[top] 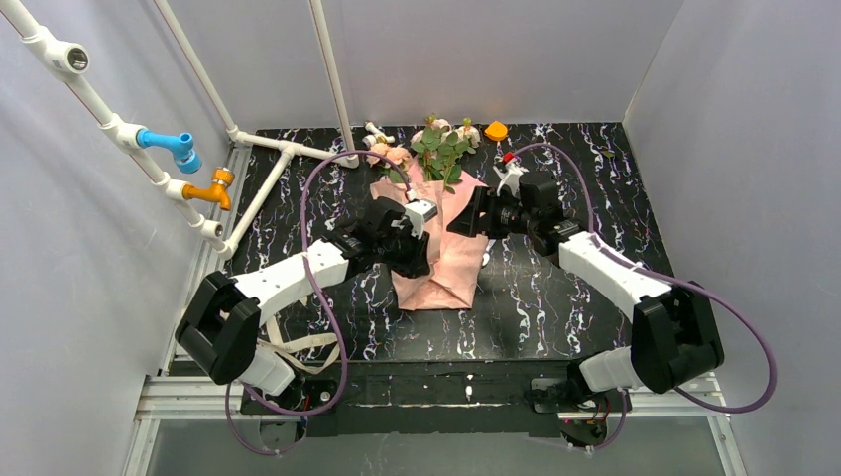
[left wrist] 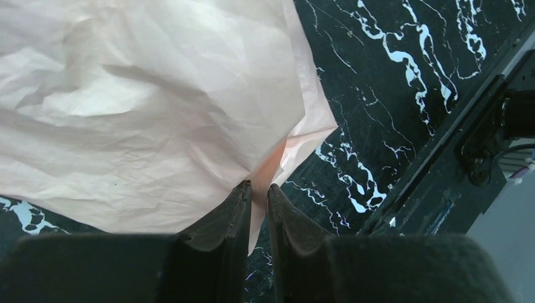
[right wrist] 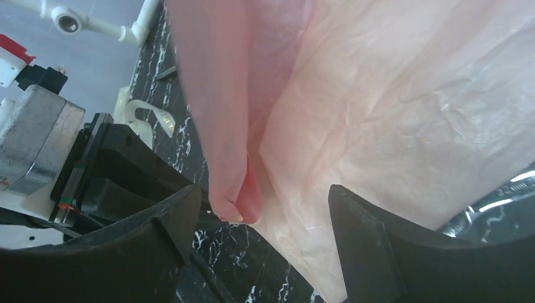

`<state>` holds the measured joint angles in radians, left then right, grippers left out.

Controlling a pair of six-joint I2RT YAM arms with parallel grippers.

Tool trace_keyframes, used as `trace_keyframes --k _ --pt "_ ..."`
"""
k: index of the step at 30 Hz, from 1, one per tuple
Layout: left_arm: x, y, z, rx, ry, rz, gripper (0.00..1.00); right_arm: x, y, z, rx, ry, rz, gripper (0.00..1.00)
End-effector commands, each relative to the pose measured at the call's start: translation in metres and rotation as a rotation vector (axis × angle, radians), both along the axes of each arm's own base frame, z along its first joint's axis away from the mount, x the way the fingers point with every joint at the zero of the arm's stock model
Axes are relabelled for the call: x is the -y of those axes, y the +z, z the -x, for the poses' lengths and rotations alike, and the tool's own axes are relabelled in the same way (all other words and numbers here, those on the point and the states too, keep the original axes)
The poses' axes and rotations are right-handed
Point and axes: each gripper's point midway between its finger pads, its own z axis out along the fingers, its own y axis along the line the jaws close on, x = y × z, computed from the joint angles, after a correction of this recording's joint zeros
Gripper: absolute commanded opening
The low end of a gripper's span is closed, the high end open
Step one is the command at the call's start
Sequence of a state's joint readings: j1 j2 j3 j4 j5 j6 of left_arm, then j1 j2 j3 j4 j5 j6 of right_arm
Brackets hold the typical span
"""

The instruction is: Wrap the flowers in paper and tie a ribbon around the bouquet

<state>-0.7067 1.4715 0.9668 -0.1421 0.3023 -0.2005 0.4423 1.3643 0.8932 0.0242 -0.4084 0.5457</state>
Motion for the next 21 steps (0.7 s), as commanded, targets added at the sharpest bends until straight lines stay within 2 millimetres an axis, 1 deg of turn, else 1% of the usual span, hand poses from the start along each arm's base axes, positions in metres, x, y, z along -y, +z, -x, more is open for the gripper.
trace_keyframes --k 1,5,8,10,13,15,17,20,21 --pt "0.012 0.014 0.002 0.029 -0.085 0.036 0.16 -0.018 0.022 0.001 0.075 0.114 -0.089 0.85" --pt "0.013 0.011 0.002 0.010 -0.087 0.028 0.14 -0.027 0.025 0.000 0.072 0.128 -0.116 0.89" --pt "0.013 0.009 0.001 0.006 -0.086 0.025 0.13 -0.034 0.023 0.001 0.069 0.140 -0.111 0.90" --pt "0.014 0.008 0.001 0.003 -0.087 0.022 0.12 -0.041 0.021 0.001 0.069 0.145 -0.099 0.89" --pt "0.015 0.008 0.002 -0.003 -0.090 0.028 0.11 -0.048 0.008 -0.001 0.044 0.147 -0.067 0.83" --pt "0.016 0.009 0.002 -0.004 -0.091 0.033 0.10 -0.054 0.002 -0.002 0.027 0.153 -0.063 0.76" --pt "0.016 0.008 0.003 -0.009 -0.096 0.035 0.10 -0.060 -0.003 -0.004 0.020 0.156 -0.058 0.63" --pt "0.017 0.010 0.004 -0.011 -0.097 0.040 0.10 -0.067 -0.004 -0.003 0.022 0.166 -0.053 0.34" --pt "0.017 0.011 0.004 -0.010 -0.096 0.041 0.11 -0.067 -0.004 -0.004 0.020 0.164 -0.049 0.23"
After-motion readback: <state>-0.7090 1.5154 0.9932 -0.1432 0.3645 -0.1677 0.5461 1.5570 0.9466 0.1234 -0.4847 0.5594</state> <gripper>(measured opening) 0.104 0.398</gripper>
